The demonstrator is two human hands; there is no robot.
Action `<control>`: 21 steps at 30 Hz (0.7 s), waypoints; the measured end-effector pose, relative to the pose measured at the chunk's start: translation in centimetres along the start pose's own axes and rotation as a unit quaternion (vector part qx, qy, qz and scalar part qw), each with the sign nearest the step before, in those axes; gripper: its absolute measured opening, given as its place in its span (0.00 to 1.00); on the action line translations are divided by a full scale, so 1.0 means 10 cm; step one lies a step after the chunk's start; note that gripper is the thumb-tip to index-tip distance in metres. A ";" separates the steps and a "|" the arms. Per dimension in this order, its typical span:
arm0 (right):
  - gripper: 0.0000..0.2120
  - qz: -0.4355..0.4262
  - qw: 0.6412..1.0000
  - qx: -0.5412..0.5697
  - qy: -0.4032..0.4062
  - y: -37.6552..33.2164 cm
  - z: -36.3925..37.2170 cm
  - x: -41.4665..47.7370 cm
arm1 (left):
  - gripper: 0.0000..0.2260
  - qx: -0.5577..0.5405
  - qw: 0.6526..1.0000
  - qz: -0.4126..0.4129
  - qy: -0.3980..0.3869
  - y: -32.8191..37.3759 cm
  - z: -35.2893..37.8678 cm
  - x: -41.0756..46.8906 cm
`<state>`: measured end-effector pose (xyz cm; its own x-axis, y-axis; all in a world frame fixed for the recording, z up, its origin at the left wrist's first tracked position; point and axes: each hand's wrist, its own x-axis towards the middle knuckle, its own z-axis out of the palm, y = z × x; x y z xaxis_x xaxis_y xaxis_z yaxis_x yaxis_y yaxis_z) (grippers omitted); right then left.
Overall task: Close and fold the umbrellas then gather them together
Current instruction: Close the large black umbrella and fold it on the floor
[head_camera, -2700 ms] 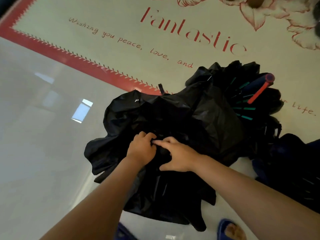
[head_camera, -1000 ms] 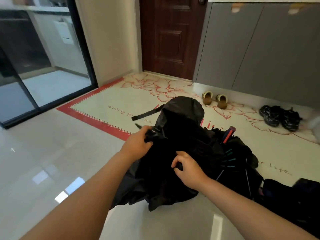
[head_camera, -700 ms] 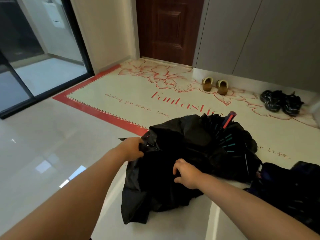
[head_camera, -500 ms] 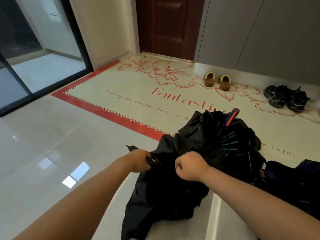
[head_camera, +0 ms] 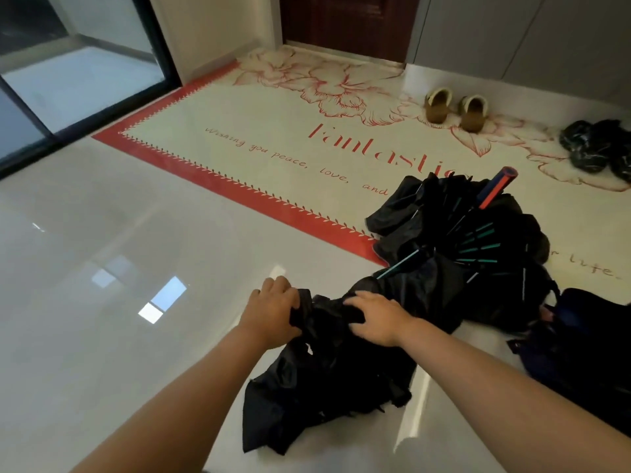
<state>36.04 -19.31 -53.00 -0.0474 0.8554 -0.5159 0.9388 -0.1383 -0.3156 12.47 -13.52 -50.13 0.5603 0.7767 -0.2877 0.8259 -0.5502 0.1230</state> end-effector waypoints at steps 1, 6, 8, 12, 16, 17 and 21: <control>0.33 0.001 1.000 0.000 0.000 0.04 0.05 -0.03 | 0.27 -0.040 0.998 0.004 -0.048 -0.03 0.09 -0.03; 0.30 0.051 0.994 -0.051 -0.088 0.18 0.11 -0.09 | 0.17 0.025 0.946 -0.047 -0.320 -0.03 0.21 -0.01; 0.25 0.056 0.997 -0.043 -0.030 0.16 0.09 -0.07 | 0.12 0.029 0.957 -0.063 -0.282 0.01 0.19 0.08; 0.12 0.019 0.990 0.074 0.120 -0.04 0.12 0.08 | 0.11 -0.038 0.994 -0.054 -0.087 0.18 0.16 0.27; 0.20 0.035 0.999 0.019 -0.021 -0.18 0.24 0.20 | 0.16 -0.142 0.987 -0.004 -0.080 0.26 0.34 0.38; 0.18 0.033 0.999 0.001 -0.013 -0.17 0.26 0.22 | 0.18 -0.148 0.985 0.004 -0.085 0.26 0.38 0.39; 0.09 -0.001 0.985 0.165 0.057 -0.10 0.24 0.26 | 0.19 -0.185 0.979 0.039 -0.073 0.27 0.41 0.43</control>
<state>34.18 -18.14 -55.98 0.0078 0.9036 -0.4284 0.7752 -0.2761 -0.5682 16.83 -12.88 -54.97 0.6292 0.6706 -0.3929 0.7628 -0.4357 0.4779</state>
